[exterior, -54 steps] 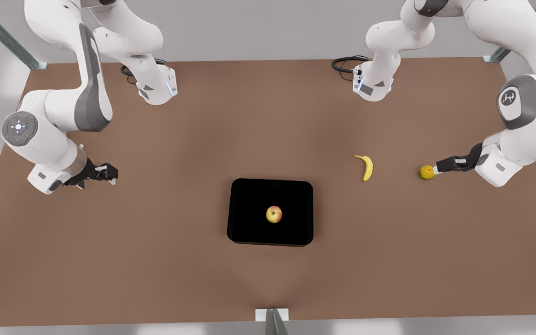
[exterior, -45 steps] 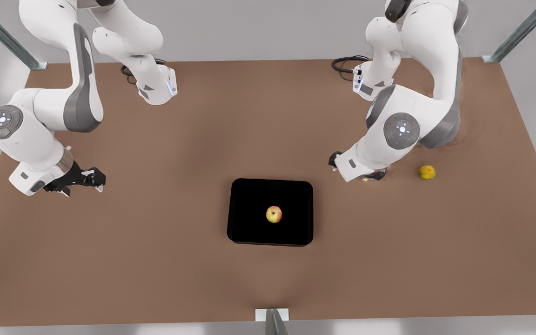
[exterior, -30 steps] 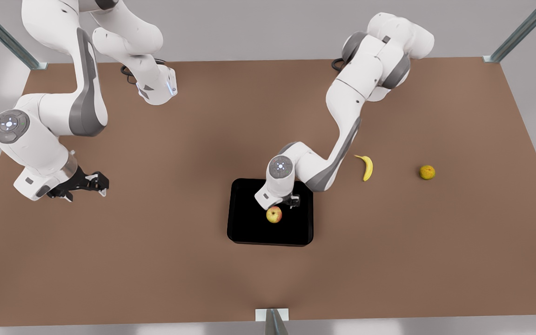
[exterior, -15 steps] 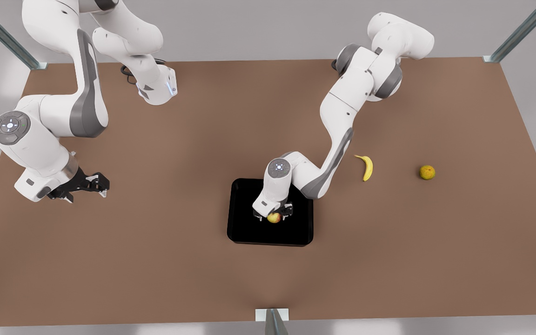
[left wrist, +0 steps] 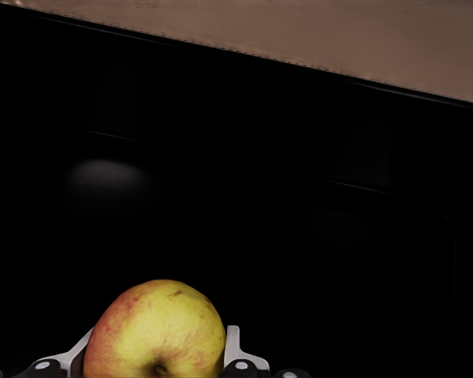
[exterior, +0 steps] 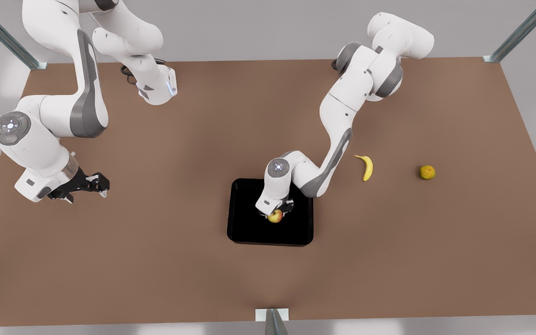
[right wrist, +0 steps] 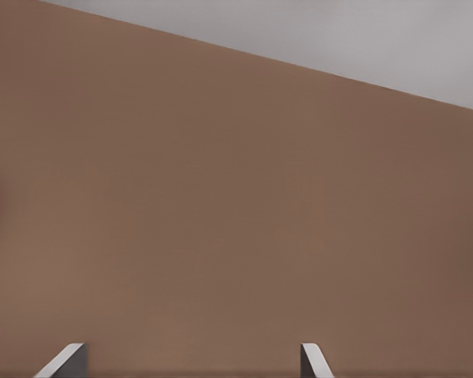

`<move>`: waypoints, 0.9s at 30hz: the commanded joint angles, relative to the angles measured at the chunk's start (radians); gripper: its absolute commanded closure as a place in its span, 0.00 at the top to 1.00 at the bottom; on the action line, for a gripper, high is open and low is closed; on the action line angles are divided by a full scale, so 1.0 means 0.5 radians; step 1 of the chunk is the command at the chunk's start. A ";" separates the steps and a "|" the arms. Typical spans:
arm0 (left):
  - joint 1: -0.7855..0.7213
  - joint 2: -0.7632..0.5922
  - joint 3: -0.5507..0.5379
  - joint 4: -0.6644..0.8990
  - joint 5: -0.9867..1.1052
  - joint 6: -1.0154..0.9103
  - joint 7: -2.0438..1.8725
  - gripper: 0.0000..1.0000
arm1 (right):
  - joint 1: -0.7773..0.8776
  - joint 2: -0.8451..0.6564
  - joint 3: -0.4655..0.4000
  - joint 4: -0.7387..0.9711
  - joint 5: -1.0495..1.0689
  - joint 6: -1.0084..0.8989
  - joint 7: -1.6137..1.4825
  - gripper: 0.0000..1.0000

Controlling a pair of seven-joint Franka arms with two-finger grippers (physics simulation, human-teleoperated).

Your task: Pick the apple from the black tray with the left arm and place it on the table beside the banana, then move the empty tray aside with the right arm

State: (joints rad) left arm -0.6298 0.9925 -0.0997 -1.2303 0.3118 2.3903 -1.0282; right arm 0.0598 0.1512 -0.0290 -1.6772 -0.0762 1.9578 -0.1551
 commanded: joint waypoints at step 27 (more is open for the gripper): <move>1.210 -1.151 0.031 -0.029 -0.571 -2.058 2.369 1.00 | 0.902 0.747 0.049 0.293 0.410 0.508 1.783 1.00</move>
State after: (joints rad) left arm -0.0478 0.3843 -0.0852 -1.3913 0.0835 2.0043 -0.5332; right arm 0.5081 0.5136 -0.0046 -1.5318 0.1100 2.0906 0.2556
